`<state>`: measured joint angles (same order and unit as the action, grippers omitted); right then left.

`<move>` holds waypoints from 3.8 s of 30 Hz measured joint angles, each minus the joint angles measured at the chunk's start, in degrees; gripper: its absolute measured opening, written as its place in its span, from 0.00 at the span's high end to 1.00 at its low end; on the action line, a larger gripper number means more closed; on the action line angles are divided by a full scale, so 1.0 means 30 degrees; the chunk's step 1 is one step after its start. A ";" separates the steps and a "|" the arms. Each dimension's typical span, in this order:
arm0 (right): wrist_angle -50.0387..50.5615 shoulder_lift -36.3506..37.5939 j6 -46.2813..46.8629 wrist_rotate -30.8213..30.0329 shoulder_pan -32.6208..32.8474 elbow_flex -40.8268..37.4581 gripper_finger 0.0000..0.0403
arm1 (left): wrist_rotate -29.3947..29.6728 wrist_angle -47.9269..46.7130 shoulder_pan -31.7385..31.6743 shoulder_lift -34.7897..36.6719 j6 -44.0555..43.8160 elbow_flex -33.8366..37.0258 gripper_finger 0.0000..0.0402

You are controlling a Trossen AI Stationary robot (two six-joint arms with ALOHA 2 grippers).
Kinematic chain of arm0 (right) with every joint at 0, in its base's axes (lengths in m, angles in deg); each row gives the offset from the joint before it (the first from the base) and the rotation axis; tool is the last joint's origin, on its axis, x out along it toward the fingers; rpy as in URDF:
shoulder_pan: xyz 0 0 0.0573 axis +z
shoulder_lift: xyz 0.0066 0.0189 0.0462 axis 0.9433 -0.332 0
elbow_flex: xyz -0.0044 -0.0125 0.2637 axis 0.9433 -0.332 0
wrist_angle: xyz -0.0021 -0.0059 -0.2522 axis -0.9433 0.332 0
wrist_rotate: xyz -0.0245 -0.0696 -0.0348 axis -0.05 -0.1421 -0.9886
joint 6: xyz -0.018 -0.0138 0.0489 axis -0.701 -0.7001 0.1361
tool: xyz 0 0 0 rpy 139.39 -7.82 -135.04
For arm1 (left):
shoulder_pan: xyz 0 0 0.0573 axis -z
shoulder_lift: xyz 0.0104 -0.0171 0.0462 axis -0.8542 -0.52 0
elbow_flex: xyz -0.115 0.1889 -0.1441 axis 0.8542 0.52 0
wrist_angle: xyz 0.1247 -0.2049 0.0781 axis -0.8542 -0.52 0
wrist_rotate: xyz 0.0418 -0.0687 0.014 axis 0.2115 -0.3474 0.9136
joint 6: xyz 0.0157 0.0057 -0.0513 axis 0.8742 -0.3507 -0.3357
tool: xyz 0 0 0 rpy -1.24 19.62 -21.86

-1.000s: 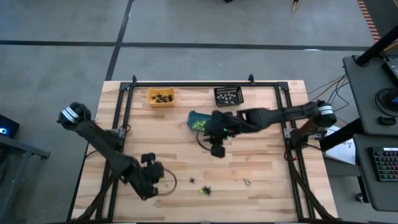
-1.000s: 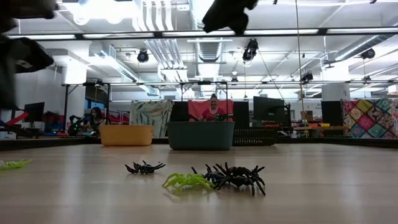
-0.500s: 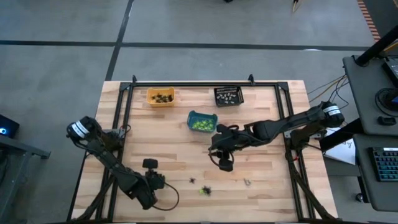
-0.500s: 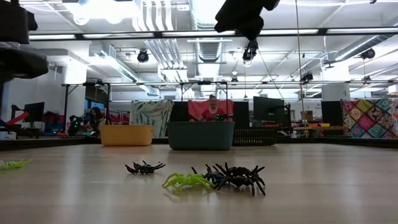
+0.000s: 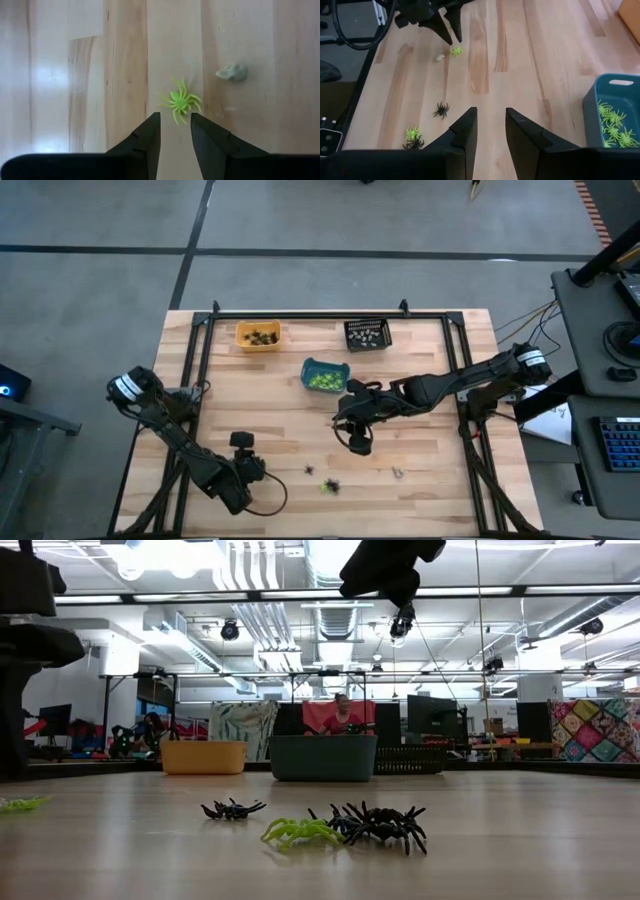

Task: Sort Halloween decoration
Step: Put the green spider toy into the blue bin

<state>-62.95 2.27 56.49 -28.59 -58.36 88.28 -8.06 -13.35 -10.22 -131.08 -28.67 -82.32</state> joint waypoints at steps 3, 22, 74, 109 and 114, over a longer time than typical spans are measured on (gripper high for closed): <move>-0.0013 0.0000 0.0007 0.0000 0.0039 0.0000 0.78 | 0.0036 0.0961 -0.0007 0.0000 0.0159 0.0479 0.77; -0.0086 -0.0149 0.0702 0.0010 0.0452 -0.0007 0.79 | 0.0259 0.2944 0.0000 0.0066 0.0168 0.1836 0.88; -1.7062 -0.0175 -0.5064 0.1370 0.2404 -0.6623 0.51 | 0.3642 2.4665 -0.4296 0.2078 1.4025 0.1887 1.00; -1.6996 -0.0175 -0.5343 0.1630 0.2412 -0.6623 0.96 | 0.3615 2.9252 -0.5150 0.0175 1.5082 0.1887 0.98; -1.6962 -0.0142 -0.4973 0.1574 0.2243 -0.6623 0.97 | 0.4033 2.8163 -0.5065 0.0387 1.4992 0.1887 0.88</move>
<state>-113.83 1.84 41.57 -23.87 -51.63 68.41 4.04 71.14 -25.42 -129.92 16.31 -76.65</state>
